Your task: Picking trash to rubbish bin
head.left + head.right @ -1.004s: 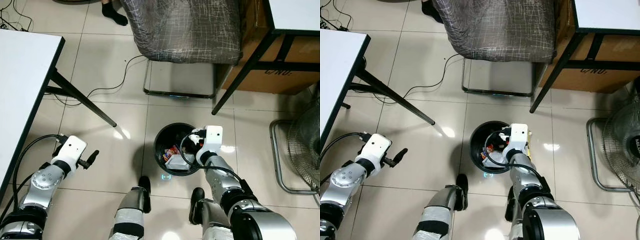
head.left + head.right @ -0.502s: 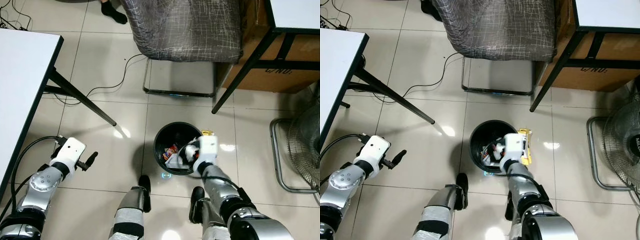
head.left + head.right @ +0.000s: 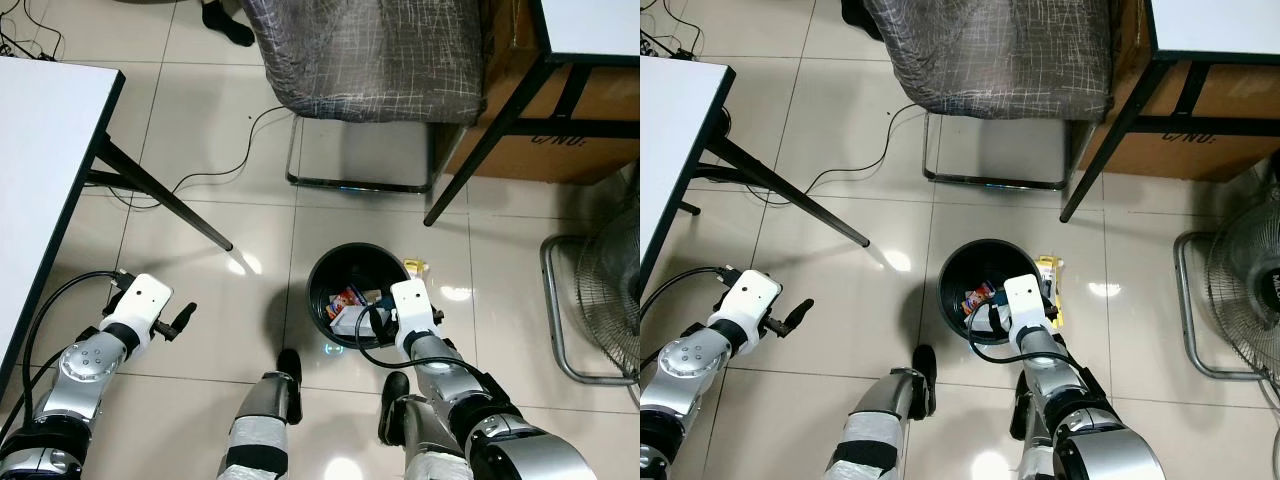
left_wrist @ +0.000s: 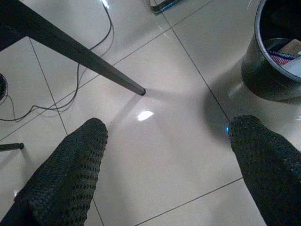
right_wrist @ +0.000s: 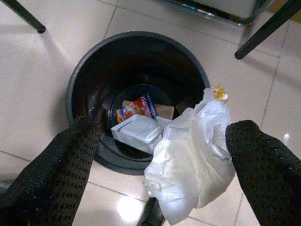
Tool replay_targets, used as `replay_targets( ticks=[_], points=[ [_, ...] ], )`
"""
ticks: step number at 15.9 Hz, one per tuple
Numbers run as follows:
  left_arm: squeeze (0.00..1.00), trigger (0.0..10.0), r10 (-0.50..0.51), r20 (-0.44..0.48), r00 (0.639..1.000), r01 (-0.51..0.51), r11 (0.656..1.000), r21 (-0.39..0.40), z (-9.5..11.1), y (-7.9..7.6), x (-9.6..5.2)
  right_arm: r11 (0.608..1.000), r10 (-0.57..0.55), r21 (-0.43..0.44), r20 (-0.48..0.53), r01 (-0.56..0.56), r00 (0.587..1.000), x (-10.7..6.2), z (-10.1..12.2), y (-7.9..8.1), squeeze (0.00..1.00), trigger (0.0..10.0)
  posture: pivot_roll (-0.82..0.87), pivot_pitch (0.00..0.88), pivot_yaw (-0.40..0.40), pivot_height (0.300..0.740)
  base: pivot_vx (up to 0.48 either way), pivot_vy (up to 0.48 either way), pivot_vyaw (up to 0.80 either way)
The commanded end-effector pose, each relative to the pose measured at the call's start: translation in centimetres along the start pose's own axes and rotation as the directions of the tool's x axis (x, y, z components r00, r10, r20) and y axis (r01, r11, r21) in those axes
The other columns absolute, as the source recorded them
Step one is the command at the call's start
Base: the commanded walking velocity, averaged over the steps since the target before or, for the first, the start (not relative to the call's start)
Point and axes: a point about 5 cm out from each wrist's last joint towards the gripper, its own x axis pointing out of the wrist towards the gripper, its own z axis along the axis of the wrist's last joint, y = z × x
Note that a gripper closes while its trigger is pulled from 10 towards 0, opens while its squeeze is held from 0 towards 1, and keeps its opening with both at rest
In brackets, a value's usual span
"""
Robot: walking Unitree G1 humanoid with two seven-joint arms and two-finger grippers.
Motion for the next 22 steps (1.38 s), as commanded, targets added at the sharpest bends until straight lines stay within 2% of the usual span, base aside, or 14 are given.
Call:
replay_targets(
  ticks=[1,7,8,10,11,12,13,14,15,16,17,18,20,22],
  points=[
    [0.40,10.0,-0.007,-0.058,0.998,0.007,1.000,0.001,-1.4,-0.2,-0.7,0.997,-0.033,-0.076,-0.026,0.031,0.999,-0.4,-1.2,0.0,1.00,10.0,0.42,0.481,0.088,0.740,0.000,0.000,0.00],
    [0.40,10.0,0.009,-0.055,0.998,-0.008,1.000,0.008,-1.2,0.0,-0.6,0.963,-0.026,-0.266,0.018,0.030,0.999,-0.4,-0.9,0.2,1.00,10.0,0.42,0.481,0.088,0.740,0.000,0.000,0.00],
    [0.40,10.0,0.011,-0.056,0.998,-0.010,1.000,0.007,-1.2,0.0,-0.6,0.998,0.042,-0.040,-0.019,-0.042,0.999,-0.4,-1.1,0.6,1.00,10.0,0.42,0.481,0.086,0.740,0.000,0.000,0.00],
    [0.40,10.0,0.011,-0.056,0.998,-0.010,1.000,0.006,-1.2,0.0,-0.5,0.993,-0.037,-0.115,-0.037,0.033,0.999,-0.4,-1.4,-0.3,1.00,10.0,0.42,0.481,0.085,0.740,0.000,0.000,0.00],
    [0.40,10.0,0.012,-0.056,0.998,-0.011,1.000,0.007,-1.2,0.0,-0.5,0.958,-0.036,-0.287,-0.023,0.028,0.999,-0.4,-1.4,-0.2,1.00,10.0,0.42,0.481,0.085,0.740,0.000,0.000,0.00],
    [0.40,10.0,0.013,-0.055,0.998,-0.012,1.000,0.007,-1.2,0.0,-0.5,0.968,-0.062,-0.243,-0.028,0.054,0.998,-0.4,-1.4,-0.4,1.00,10.0,0.42,0.480,0.083,0.740,0.000,0.000,0.00],
    [0.40,10.0,0.014,-0.055,0.998,-0.013,1.000,0.008,-1.2,0.0,-0.5,0.936,-0.069,-0.347,-0.011,0.061,0.998,-0.4,-1.3,-0.5,1.00,10.0,0.42,0.480,0.083,0.740,0.000,0.000,0.00],
    [0.40,10.0,0.016,-0.055,0.998,-0.016,1.000,0.009,-1.1,0.0,-0.4,0.982,-0.050,-0.184,-0.044,0.041,0.998,-0.4,-1.4,-0.4,1.00,10.0,0.42,0.479,0.085,0.740,0.000,0.000,0.00],
    [0.40,10.0,0.017,-0.054,0.998,-0.016,1.000,0.012,-1.1,0.0,-0.4,0.943,-0.063,-0.330,-0.028,0.051,0.998,-0.4,-1.4,-0.4,1.00,10.0,0.42,0.479,0.085,0.740,0.000,0.000,0.00],
    [0.40,10.0,0.018,-0.053,0.998,-0.017,1.000,0.015,-1.1,0.0,-0.4,0.992,-0.053,-0.119,-0.079,0.043,0.995,-0.4,-1.8,-0.5,1.00,10.0,0.42,0.479,0.085,0.740,0.000,0.000,0.00],
    [0.40,10.0,0.018,-0.053,0.998,-0.017,1.000,0.016,-1.1,0.0,-0.4,0.966,-0.069,-0.254,-0.081,0.047,0.994,-0.5,-2.0,-0.7,1.00,10.0,0.42,0.479,0.085,0.740,0.000,0.000,0.00],
    [0.40,10.0,0.017,-0.054,0.998,-0.017,1.000,0.015,-1.1,0.0,-0.4,0.979,-0.068,-0.197,-0.103,0.047,0.992,-0.6,-2.3,-0.7,1.00,10.0,0.42,0.479,0.085,0.740,0.000,0.000,0.00],
    [0.40,10.0,0.016,-0.054,0.998,-0.015,1.000,0.015,-1.1,0.0,-0.4,0.995,-0.093,-0.043,-0.059,0.091,0.994,-0.5,-1.6,-1.4,1.00,10.0,0.42,0.479,0.085,0.740,0.000,0.000,0.00],
    [0.40,10.0,0.013,-0.056,0.998,-0.012,1.000,0.013,-1.2,0.0,-0.4,0.974,-0.043,0.223,0.017,0.038,0.999,-0.1,-0.2,-1.2,1.00,10.0,0.42,0.478,0.087,0.740,0.000,0.000,0.00]
  ],
)
